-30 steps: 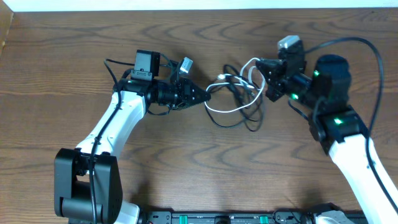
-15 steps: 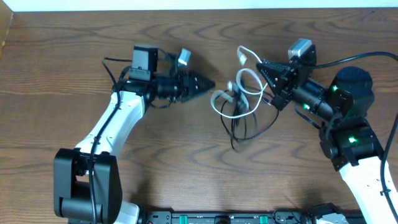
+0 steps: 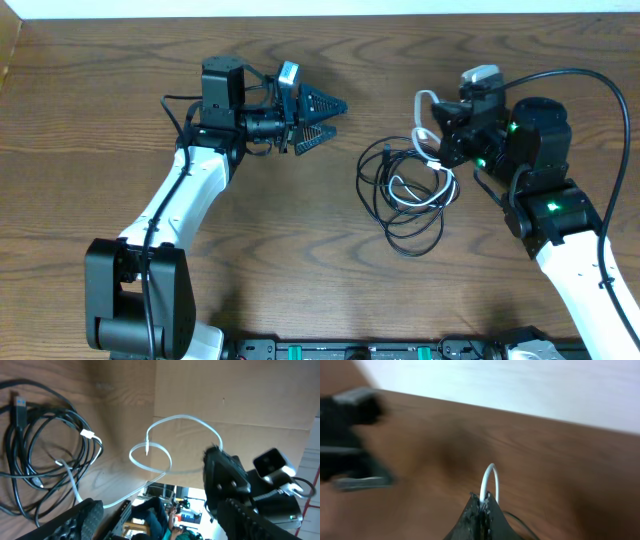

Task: Untangle cables
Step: 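Pull the right gripper rightward and release the coil with both grippers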

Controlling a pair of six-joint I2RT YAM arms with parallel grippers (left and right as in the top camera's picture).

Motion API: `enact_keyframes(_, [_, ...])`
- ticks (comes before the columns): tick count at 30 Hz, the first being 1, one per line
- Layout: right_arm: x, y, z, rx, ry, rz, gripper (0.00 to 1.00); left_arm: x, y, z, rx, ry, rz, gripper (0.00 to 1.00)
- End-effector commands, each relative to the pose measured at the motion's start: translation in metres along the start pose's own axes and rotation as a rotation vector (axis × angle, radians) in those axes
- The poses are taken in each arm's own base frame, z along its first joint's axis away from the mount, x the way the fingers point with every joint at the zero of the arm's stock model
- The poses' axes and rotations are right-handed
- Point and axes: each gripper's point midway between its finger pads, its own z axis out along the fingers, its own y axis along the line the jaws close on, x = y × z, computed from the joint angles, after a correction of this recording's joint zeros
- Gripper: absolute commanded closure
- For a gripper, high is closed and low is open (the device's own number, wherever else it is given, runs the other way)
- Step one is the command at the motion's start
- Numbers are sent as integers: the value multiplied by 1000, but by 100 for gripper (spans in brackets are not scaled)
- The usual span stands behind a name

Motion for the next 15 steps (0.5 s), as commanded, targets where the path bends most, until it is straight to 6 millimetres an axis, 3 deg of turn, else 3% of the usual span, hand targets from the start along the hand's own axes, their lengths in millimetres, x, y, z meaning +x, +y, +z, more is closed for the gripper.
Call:
enact_keyframes(1, [12, -80, -19, 489, 27, 50, 99, 1, 3, 0, -14, 3, 52, 20])
enact_keyframes(3, [20, -109, -34, 673, 44, 68, 99, 3, 8, 0, -28, 5, 57, 20])
enact_keyframes(8, [32, -155, -62, 932, 84, 70, 99, 1, 33, -2, -131, -44, -17, 20])
enact_keyframes(10, [43, -171, -65, 972, 127, 89, 99, 2, 43, -3, -176, -56, -35, 20])
enact_keyframes(15, [76, -183, -53, 939, 234, 166, 98, 4, 73, -11, -312, -97, -63, 19])
